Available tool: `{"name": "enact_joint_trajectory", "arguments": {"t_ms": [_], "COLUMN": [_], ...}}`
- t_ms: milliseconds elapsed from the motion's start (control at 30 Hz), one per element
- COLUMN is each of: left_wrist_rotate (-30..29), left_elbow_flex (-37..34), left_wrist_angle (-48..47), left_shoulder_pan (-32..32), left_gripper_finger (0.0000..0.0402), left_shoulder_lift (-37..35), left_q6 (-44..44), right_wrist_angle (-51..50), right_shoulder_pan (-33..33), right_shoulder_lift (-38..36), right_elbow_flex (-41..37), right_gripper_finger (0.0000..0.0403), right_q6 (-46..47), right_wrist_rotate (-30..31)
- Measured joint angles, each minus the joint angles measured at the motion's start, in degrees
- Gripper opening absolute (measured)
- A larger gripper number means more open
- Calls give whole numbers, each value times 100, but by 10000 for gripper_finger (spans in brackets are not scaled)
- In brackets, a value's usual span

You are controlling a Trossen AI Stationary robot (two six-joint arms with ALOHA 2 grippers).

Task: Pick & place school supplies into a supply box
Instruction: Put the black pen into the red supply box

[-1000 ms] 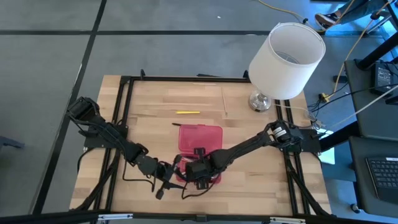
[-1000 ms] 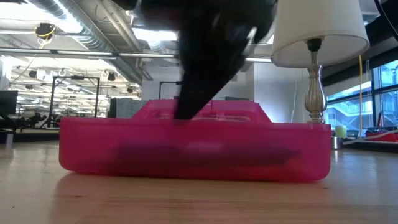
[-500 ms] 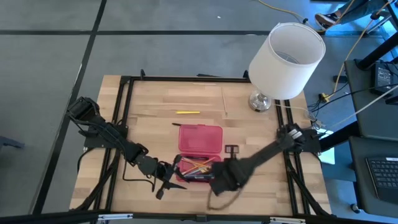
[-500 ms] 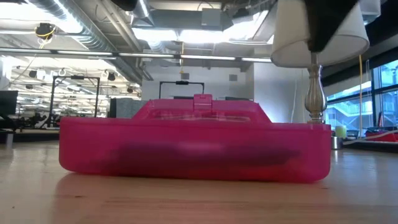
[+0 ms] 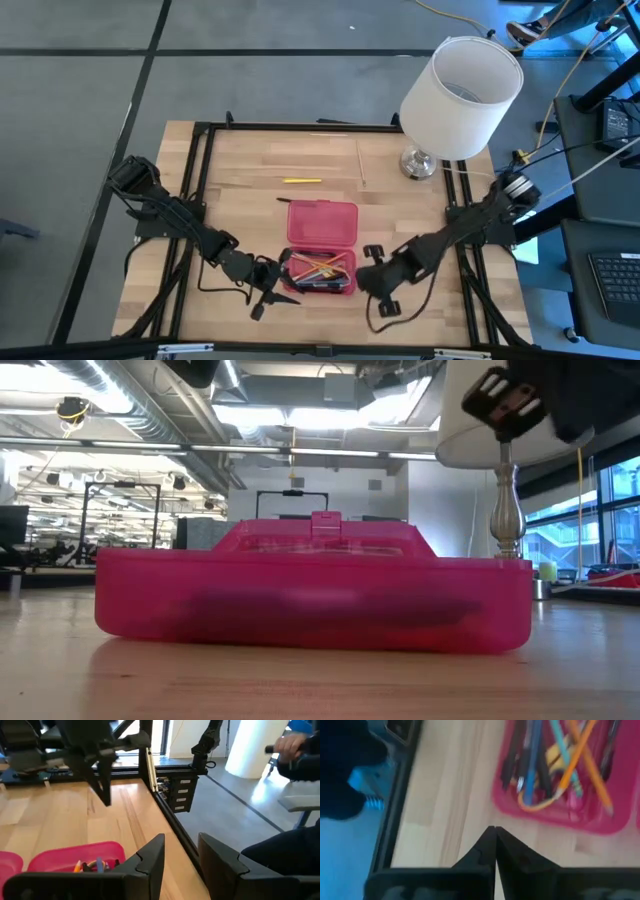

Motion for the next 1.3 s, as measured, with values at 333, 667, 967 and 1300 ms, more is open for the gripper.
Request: {"name": "enact_joint_trajectory", "arguments": {"t_ms": [333,667,967,1300], "left_wrist_rotate": [0,-8,-60,-880], "left_elbow_flex": [2,3,4,4], "left_wrist_angle": [4,-61,-44,-38], "left_shoulder_pan": [2,78,168,161], "left_gripper_finger": [108,108,121,221], "left_shoulder_lift": [0,0,0,0], "left_q6": [-31,761,946,886], "right_wrist_angle": [4016,4522,4652,4715], "right_shoulder_pan": [-240,-473,-469,-887], "right_shoulder_lift": [-1370,-1709,-1709,-1723], "right_elbow_flex": [-2864,-3598,-3708,-3708], "right_gripper_finger": [12,12,12,12], "right_q6": [-1337,-1182,-1294,-1793], "right_wrist_rotate": [221,230,196,-1348]}}
